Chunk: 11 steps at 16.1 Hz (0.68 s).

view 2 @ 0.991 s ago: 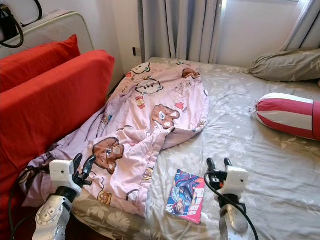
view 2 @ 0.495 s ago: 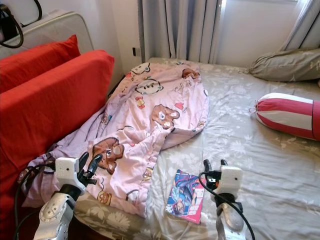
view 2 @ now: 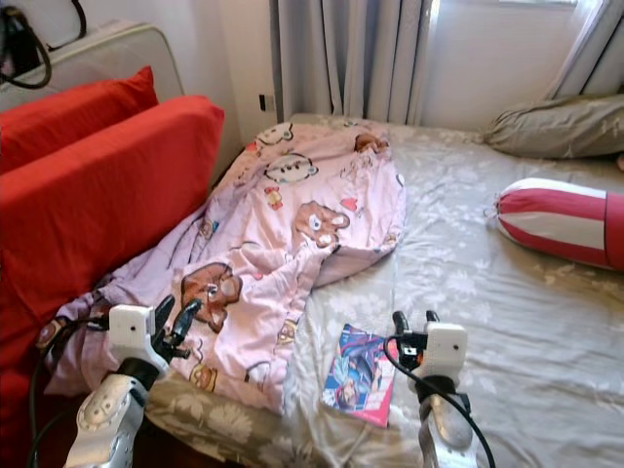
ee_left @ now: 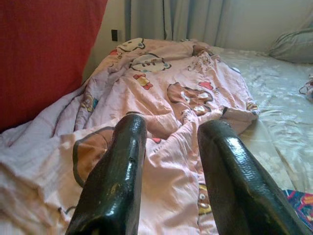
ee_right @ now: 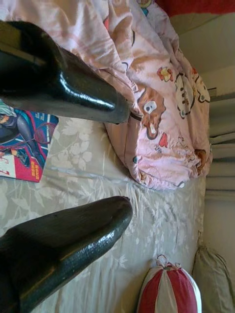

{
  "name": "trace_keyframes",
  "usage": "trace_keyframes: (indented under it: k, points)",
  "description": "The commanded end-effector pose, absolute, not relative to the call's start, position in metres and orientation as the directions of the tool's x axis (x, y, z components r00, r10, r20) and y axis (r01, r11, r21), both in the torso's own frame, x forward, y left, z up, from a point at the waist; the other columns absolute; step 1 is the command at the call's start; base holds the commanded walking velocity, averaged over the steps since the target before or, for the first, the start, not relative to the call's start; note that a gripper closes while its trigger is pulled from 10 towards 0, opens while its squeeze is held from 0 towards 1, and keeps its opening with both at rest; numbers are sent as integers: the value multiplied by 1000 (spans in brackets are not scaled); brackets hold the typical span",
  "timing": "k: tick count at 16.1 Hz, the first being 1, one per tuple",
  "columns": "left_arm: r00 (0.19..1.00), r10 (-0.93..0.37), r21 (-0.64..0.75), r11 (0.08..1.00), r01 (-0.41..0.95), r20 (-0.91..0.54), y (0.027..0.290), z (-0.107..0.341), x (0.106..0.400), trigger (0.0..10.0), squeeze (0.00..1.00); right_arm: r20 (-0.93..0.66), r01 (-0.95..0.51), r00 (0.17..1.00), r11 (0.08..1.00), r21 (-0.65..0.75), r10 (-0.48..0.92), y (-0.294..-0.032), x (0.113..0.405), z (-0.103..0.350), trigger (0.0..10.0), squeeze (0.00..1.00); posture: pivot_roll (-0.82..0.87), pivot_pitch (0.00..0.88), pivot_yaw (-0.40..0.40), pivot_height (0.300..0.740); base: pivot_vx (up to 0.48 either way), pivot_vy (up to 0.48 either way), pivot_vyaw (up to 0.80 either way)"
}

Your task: Clean up the room

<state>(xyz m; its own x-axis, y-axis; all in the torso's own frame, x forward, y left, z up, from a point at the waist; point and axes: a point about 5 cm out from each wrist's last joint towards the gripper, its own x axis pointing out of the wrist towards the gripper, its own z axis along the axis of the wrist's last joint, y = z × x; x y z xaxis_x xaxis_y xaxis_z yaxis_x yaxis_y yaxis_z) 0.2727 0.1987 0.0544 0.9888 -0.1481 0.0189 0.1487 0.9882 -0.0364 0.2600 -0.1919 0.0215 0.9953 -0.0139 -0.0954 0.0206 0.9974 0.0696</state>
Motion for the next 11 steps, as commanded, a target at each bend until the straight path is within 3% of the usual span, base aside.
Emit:
trace_keyframes:
  k: [1,6,11]
  points:
    - [989,-147,-38,988,148,16,199,55,271,10000,0,-84,21,996,997,74,-15,-191,262,24,10000,0,-10,17,-1,680,0,0,0]
    - [989,-146,-37,989,146,12,200,55,271,10000,0,-127,35,992,998,57,-27,-191,261,19,10000,0,-9,16,-1,680,0,0,0]
    - [990,-143,-33,989,143,6,201,54,271,10000,0,-110,24,994,997,69,-16,-187,262,20,10000,0,-8,17,0,650,0,0,0]
